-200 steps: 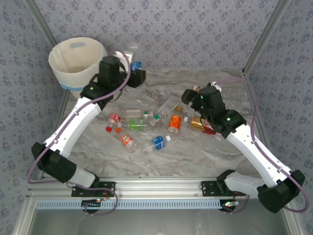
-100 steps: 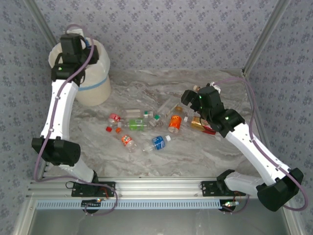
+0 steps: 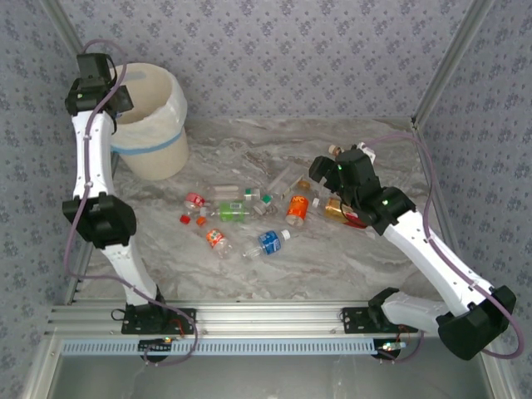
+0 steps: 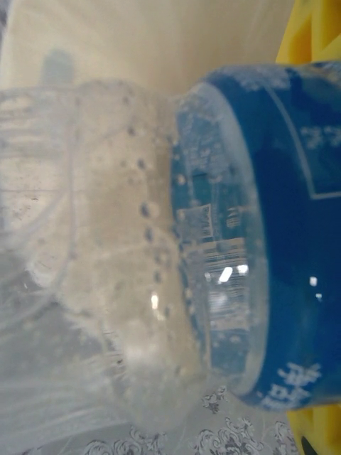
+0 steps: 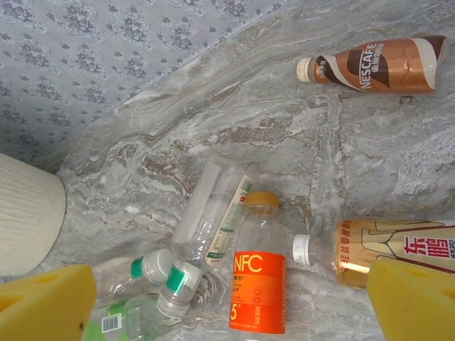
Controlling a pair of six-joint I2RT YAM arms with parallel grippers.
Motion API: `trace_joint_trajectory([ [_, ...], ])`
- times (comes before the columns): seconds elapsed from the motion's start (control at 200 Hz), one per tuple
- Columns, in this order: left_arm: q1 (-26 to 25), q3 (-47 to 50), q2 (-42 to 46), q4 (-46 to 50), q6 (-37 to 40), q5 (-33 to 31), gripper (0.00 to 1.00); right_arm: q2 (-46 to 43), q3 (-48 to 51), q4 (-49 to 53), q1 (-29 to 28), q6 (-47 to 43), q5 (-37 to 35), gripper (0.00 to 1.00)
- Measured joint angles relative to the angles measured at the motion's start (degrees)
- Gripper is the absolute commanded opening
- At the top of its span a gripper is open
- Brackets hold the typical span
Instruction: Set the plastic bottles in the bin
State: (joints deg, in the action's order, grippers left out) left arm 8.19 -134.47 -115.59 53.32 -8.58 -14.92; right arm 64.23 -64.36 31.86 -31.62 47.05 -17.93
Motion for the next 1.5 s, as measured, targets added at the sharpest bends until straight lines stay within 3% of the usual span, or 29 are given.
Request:
trace_joint_trajectory([
  [0.09,0.13,-7.63,-5.27,4.44,0.07,-1.95,0.74,0.00,0.17,0.15,0.00,0.00,-0.63,1.00],
  [0.185,0.07,-14.73,-9.46,8.63,-0.63,-3.82,0.81,0.02,0.72,0.37,0.02,-0.02,-1.07,1.00],
  [0.505,0.07,-18.86,-10.56,13.88,-0.94,-5.18,0.92,0.17,3.08,2.71,0.61,0.00,-2.27,1.00],
  [0.64,0.07,-18.86,-10.29,14.95,-0.92,-0.61,0.96,0.20,5.38,2.67,2.95,0.26,-1.25,1.00],
  [0.79,-0.44,-17.29,-7.50,14.40,-1.92,9.88,0.99,0.20,9.40,2.23,7.69,2.12,1.99,1.00],
  [0.949,-3.26,-7.19,1.33,8.13,-3.04,23.15,1.00,0.17,13.57,1.20,11.80,0.24,4.81,1.00],
  [1.119,-7.96,8.13,12.09,-2.78,-4.81,32.98,1.00,0.31,13.55,2.32,17.25,-13.75,8.63,1.00],
  [1.299,-10.27,25.46,21.81,-16.04,-7.76,38.62,0.99,3.30,9.53,10.32,22.73,-30.18,14.84,1.00],
  [1.499,-12.02,44.83,31.36,-30.47,-12.26,42.10,1.00,6.21,5.64,16.65,23.89,-46.73,17.22,1.00],
])
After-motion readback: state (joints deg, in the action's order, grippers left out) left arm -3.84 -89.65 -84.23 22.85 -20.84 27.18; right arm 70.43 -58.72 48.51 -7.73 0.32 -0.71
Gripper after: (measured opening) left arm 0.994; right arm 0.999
